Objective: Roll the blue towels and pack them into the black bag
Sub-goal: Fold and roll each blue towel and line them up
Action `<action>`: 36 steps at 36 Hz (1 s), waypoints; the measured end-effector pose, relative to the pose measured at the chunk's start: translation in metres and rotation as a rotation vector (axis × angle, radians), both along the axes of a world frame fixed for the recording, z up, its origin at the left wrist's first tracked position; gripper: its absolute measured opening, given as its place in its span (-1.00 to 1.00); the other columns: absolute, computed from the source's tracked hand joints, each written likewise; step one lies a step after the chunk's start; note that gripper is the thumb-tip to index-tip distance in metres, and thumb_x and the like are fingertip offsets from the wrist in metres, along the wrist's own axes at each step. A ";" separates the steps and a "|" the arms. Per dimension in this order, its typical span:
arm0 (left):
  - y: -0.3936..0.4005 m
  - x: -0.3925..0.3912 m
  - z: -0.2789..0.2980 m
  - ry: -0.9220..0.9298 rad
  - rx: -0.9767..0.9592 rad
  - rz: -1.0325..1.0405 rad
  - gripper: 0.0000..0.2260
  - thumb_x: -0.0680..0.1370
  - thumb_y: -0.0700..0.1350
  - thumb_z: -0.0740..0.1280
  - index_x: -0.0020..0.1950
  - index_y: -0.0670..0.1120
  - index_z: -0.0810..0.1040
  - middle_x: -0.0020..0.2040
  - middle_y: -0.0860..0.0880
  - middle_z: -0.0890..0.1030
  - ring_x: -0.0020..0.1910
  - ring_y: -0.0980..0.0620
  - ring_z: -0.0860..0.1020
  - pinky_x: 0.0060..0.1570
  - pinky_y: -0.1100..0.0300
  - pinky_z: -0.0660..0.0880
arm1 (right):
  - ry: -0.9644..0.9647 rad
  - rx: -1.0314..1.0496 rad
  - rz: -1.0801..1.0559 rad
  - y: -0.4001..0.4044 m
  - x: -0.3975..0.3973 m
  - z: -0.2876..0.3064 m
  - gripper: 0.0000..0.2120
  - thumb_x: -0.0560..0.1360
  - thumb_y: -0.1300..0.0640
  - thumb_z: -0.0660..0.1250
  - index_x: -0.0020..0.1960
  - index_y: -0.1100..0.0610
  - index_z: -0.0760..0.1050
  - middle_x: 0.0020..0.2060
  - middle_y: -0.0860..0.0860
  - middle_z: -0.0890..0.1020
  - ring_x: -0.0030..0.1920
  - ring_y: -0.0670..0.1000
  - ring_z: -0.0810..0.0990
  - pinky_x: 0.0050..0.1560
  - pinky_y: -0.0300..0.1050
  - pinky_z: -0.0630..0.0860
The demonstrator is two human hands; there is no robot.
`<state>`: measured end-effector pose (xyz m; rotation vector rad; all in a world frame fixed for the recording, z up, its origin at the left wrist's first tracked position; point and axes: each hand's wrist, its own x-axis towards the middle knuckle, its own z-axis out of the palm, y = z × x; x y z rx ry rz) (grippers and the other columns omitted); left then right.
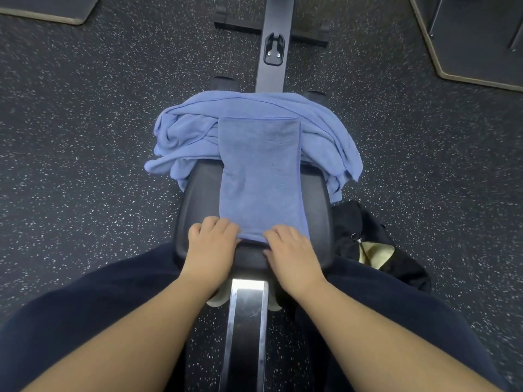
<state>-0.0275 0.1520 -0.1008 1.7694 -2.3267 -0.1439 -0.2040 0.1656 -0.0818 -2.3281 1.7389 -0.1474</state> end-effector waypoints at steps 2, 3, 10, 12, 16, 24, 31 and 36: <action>-0.003 0.003 0.001 0.029 0.070 0.079 -0.78 0.53 -0.01 0.18 -0.19 -0.04 0.55 -0.24 0.02 0.54 -0.12 -0.08 0.44 -0.16 0.08 0.19 | 0.019 -0.028 -0.042 -0.004 -0.008 -0.001 -0.65 0.14 0.26 0.59 -0.19 0.07 0.51 -0.28 -0.02 0.50 -0.30 0.07 0.52 -0.31 -0.17 0.37; -0.005 0.004 0.002 0.048 0.105 0.113 -0.78 0.58 -0.01 0.20 -0.16 -0.05 0.57 -0.22 0.00 0.55 -0.10 -0.12 0.47 -0.14 0.07 0.20 | 0.023 -0.034 -0.063 -0.006 -0.011 -0.001 -0.64 0.11 0.31 0.58 -0.21 0.07 0.50 -0.32 -0.02 0.50 -0.32 0.06 0.51 -0.31 -0.19 0.32; -0.013 0.007 0.007 0.017 0.240 0.172 -0.73 0.65 0.08 0.11 0.00 -0.03 0.52 -0.04 0.04 0.56 0.06 -0.07 0.40 -0.11 0.13 0.06 | -0.013 0.059 -0.001 -0.014 -0.028 0.006 -0.86 0.64 0.16 0.12 0.10 0.16 0.43 -0.15 -0.03 0.44 -0.09 0.05 0.36 -0.12 -0.14 0.12; -0.014 0.008 0.004 -0.006 0.248 0.181 -0.72 0.63 0.12 0.12 -0.01 -0.01 0.52 -0.06 0.06 0.57 0.05 -0.06 0.40 -0.12 0.12 0.07 | -0.102 0.075 -0.070 -0.013 -0.029 0.003 -0.87 0.64 0.14 0.13 -0.03 0.17 0.39 -0.21 -0.06 0.35 -0.12 0.02 0.30 -0.15 -0.12 0.16; -0.013 0.008 0.006 -0.047 0.245 0.208 -0.73 0.61 0.16 0.15 -0.05 -0.01 0.47 -0.11 0.06 0.55 0.01 -0.05 0.40 -0.10 0.09 0.17 | -0.213 0.164 -0.214 -0.014 -0.028 -0.003 -0.80 0.61 0.16 0.20 -0.18 0.16 0.31 -0.18 0.03 0.34 -0.16 0.03 0.32 -0.18 -0.17 0.16; -0.010 0.004 0.009 -0.087 -0.019 -0.009 -0.75 0.28 -0.21 0.55 -0.26 -0.09 0.48 -0.28 -0.07 0.45 -0.29 -0.12 0.42 -0.33 0.06 0.29 | -0.099 0.001 -0.285 -0.021 -0.024 0.004 -0.76 0.33 0.25 0.51 -0.15 0.19 0.45 -0.18 0.10 0.47 -0.17 0.15 0.46 -0.21 0.02 0.41; -0.001 -0.003 -0.003 0.070 -0.018 -0.126 -0.68 0.15 -0.37 0.51 -0.25 -0.10 0.48 -0.24 -0.07 0.44 -0.23 -0.05 0.28 -0.40 0.05 0.42 | -0.082 0.050 -0.076 -0.008 -0.013 -0.003 -0.76 0.35 0.49 0.23 -0.07 0.24 0.46 -0.08 0.15 0.45 -0.08 0.15 0.43 -0.21 -0.07 0.28; 0.003 -0.005 -0.002 0.190 0.071 -0.031 -0.86 0.32 -0.11 0.35 -0.18 -0.12 0.49 -0.18 -0.08 0.47 -0.20 -0.15 0.46 -0.28 0.04 0.46 | -0.186 0.031 -0.144 -0.007 -0.011 -0.011 -0.83 0.35 0.34 0.33 -0.07 0.24 0.49 -0.12 0.13 0.50 -0.06 0.16 0.49 -0.04 -0.13 0.39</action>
